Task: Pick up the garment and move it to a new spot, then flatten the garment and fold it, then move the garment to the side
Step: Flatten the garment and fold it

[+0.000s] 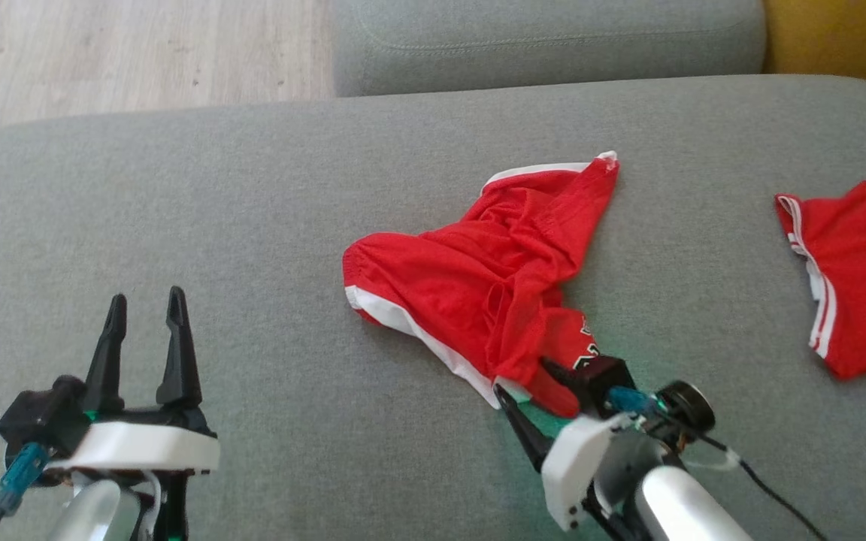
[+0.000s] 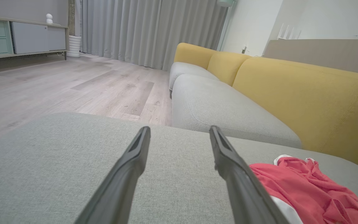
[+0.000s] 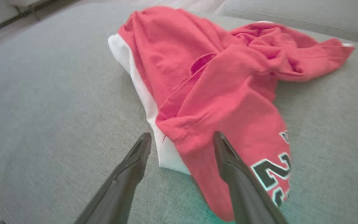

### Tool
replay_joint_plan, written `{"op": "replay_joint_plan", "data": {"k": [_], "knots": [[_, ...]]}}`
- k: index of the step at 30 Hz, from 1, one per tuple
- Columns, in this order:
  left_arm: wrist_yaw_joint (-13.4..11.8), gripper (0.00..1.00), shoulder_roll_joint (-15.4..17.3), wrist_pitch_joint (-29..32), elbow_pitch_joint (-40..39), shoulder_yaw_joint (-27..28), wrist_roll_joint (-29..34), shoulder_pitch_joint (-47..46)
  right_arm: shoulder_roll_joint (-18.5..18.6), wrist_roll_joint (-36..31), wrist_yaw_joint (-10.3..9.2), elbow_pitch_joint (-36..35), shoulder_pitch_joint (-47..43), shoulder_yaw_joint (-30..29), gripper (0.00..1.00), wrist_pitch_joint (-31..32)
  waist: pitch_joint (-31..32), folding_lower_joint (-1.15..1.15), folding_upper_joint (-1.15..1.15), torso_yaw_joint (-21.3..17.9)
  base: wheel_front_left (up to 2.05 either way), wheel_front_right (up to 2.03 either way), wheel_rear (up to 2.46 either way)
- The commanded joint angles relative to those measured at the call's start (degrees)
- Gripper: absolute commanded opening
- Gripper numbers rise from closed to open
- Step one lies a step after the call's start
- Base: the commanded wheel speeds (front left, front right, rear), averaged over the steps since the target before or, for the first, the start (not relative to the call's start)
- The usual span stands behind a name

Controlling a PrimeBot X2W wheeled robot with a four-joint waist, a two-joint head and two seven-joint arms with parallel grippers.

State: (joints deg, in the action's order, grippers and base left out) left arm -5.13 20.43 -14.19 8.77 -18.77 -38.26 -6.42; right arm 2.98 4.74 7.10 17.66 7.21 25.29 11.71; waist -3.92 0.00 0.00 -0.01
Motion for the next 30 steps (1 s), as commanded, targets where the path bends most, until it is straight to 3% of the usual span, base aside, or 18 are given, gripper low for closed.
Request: {"op": "replay_joint_plan", "data": {"k": [1,8,9,10,11,12,19,23,27,28,29,30], "knots": [[-0.17,1.0,1.79,-0.12,-1.82,2.12,0.08,-2.61,-0.1,-0.85,0.39,-0.42,3.61,1.55,1.0,-0.45,-0.39,0.0,0.0,0.35,0.0,0.0,0.0],[-0.11,1.0,1.6,0.14,-1.53,1.55,0.03,-3.28,-0.1,-2.81,0.39,7.49,8.61,3.0,1.0,-2.68,-1.19,0.0,0.0,1.39,0.0,0.0,0.0],[-0.1,1.0,1.58,0.14,-1.52,1.48,0.01,-3.33,-0.1,-2.81,0.39,8.12,8.9,2.64,0.95,-2.99,-1.27,0.0,0.0,1.51,0.0,0.0,0.0],[-0.08,1.0,1.57,0.13,-1.48,1.48,-0.03,-3.38,-0.1,-2.7,0.39,8.61,9.11,2.13,0.64,-3.3,-1.33,0.0,0.0,1.59,0.0,0.0,0.0],[-0.05,1.0,1.58,0.12,-1.43,1.49,-0.06,-3.45,-0.1,-2.38,0.39,8.98,9.26,1.6,0.24,-3.6,-1.38,0.0,0.0,1.64,0.0,0.0,0.0],[-0.04,1.0,1.57,0.1,-1.38,1.52,-0.09,-3.5,-0.1,-2.23,0.39,9.25,9.39,1.13,0.0,-3.89,-1.43,0.0,0.0,1.66,0.0,0.0,0.0],[-0.13,1.0,1.45,-0.02,-1.32,1.65,-0.25,-3.72,-0.1,2.94,0.39,6.46,9.28,-4.91,0.0,-8.83,-1.56,0.0,0.0,1.22,0.0,0.0,0.0],[-0.2,1.0,1.34,-0.06,-1.45,1.6,-0.23,-3.96,-0.1,7.03,0.39,4.24,9.17,-11.55,0.0,-11.58,-1.65,0.0,0.0,1.03,0.0,0.0,0.0],[-0.11,1.0,1.27,-0.12,-1.42,1.56,-0.22,-4.39,-0.1,11.27,0.39,4.72,9.43,-21.88,0.0,-14.29,-1.86,0.0,0.0,0.78,0.0,0.0,0.0],[-0.07,1.0,1.22,-0.14,-1.4,1.5,-0.2,-4.5,-0.1,11.24,0.39,5.52,9.44,-24.03,0.44,-14.43,-1.91,0.0,0.0,0.78,0.0,0.0,0.0],[-0.01,1.0,1.15,-0.15,-1.35,1.42,-0.19,-4.59,-0.1,12.22,0.39,6.62,9.35,-25.83,1.0,-14.11,-1.93,0.0,0.0,0.83,0.0,0.0,0.0],[0.07,1.0,1.08,-0.17,-1.28,1.35,-0.2,-4.66,-0.1,13.5,0.39,7.6,9.29,-27.05,1.0,-13.87,-1.92,0.0,0.0,0.88,0.0,0.0,0.0]]}}
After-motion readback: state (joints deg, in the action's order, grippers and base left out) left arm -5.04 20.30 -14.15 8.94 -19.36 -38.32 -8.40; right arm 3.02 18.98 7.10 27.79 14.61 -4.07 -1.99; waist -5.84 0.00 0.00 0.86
